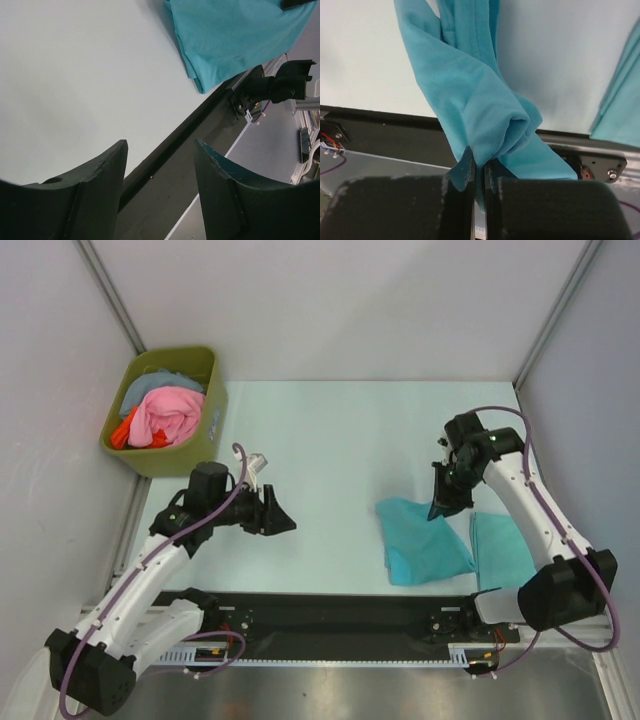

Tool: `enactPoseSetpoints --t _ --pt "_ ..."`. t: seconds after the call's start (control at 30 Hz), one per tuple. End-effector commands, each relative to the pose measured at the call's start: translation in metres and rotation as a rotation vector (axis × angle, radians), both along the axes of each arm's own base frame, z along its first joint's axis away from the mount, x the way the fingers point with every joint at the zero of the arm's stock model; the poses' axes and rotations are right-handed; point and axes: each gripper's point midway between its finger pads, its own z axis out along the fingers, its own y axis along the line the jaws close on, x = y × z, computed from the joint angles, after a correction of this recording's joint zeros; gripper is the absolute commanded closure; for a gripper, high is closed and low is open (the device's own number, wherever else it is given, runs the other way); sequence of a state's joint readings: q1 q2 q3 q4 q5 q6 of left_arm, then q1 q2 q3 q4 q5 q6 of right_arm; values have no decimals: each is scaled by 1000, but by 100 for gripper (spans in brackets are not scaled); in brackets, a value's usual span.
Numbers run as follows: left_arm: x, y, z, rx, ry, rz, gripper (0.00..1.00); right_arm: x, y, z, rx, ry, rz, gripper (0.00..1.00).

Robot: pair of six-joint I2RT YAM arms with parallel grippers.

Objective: Fold and stack the t-shirts
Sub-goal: Neatly place the folded tshirt to the corner

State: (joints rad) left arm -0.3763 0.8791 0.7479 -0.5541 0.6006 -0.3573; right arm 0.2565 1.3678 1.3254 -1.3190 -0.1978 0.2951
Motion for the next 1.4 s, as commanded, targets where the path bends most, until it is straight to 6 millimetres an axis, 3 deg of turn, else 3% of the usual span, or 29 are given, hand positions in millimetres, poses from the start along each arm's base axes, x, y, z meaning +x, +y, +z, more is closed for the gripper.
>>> enactPoseSetpoints --t 0.0,0.17,0.43,0.57,0.8,0.9,1.0,1.1,1.17,1.27,1.37 --pt "1 -6 6 -40 -42 -53 39 -27 -18 13 -52 4 -81 100" --pt "0 -8 7 -52 -44 -67 39 -50 -58 23 -215 -35 -220 100" --pt "-4 -12 9 -74 -50 -103 39 -57 -94 29 -353 -132 -308 100" --pt "-7 -13 13 -88 -60 -114 39 -69 -103 18 -403 -130 -331 100" --pt "-11 -13 19 -96 -88 -122 38 -78 -124 29 -445 -244 -466 100" --pt "-11 -13 20 -98 -96 -122 38 -73 -130 33 -470 -258 -515 100" --pt "-12 -15 21 -105 -98 -131 38 -63 -141 47 -511 -311 -589 100" --pt "-13 -16 20 -107 -90 -137 38 -38 -139 78 -469 -467 -547 100" --pt "-15 -17 18 -111 -81 -147 38 -35 -143 98 -475 -519 -533 100" --pt "-15 -18 19 -113 -82 -148 38 -49 -138 82 -484 -399 -462 100" --pt "-15 -18 19 -115 -83 -148 38 -57 -144 92 -483 -448 -514 100"
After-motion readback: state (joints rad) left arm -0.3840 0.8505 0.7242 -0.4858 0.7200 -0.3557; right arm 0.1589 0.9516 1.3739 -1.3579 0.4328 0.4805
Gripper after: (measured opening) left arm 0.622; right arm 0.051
